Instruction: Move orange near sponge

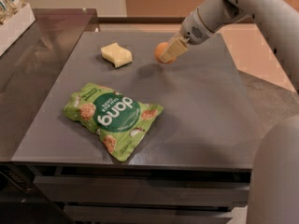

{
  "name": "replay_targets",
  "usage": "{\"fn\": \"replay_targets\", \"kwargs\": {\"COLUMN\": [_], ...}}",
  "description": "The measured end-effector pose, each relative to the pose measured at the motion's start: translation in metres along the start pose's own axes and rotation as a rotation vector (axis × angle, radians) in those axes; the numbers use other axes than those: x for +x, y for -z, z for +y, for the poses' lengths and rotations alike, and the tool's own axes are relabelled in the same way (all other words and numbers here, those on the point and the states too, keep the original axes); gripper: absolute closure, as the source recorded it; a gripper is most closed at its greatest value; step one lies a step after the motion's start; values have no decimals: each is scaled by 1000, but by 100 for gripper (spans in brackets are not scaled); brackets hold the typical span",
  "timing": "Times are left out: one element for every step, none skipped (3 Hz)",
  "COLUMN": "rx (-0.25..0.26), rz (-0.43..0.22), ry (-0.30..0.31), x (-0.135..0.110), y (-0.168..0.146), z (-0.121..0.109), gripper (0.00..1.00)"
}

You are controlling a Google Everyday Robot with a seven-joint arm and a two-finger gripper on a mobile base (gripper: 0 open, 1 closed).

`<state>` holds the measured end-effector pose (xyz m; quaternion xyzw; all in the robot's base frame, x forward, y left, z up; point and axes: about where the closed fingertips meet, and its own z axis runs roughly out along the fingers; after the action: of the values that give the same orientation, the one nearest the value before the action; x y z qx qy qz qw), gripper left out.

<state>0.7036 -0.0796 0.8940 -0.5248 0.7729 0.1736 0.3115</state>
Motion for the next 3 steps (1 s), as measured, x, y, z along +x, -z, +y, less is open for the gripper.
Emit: {"fn": "replay_targets", "kwargs": {"rx": [-51,-84,-101], "rz": [-4,-1,9], "ry": [64,102,116], "x": [-25,-42,-48], "y": [-22,-40,-58], "z": [12,18,16], "gripper": [100,100,82]}}
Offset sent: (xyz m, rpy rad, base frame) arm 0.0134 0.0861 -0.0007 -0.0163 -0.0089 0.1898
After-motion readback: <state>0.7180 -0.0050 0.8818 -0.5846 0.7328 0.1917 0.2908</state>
